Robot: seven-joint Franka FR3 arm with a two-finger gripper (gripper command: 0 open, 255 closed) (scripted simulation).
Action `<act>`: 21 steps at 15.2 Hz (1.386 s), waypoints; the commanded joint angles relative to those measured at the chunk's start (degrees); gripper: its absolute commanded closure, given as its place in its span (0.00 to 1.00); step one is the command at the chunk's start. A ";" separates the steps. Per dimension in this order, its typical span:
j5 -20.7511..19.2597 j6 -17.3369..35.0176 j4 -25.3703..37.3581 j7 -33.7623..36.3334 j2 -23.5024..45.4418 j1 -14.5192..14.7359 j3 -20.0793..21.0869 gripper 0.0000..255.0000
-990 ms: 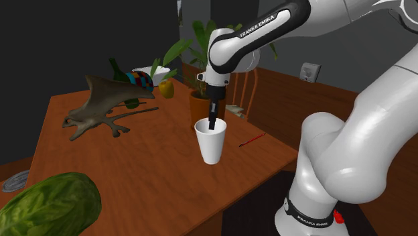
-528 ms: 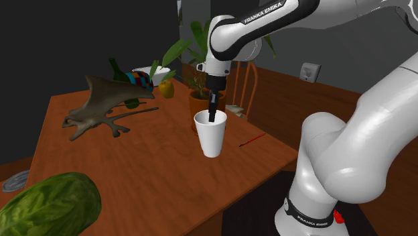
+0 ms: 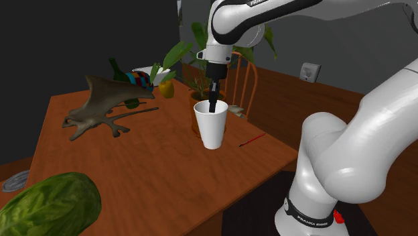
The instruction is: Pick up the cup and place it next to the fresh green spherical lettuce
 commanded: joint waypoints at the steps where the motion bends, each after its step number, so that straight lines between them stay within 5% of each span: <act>1: 0.16 -1.63 1.76 0.20 -0.11 0.07 0.26 1.00; 21: 1.71 -16.71 16.87 2.13 -0.19 1.10 2.85 1.00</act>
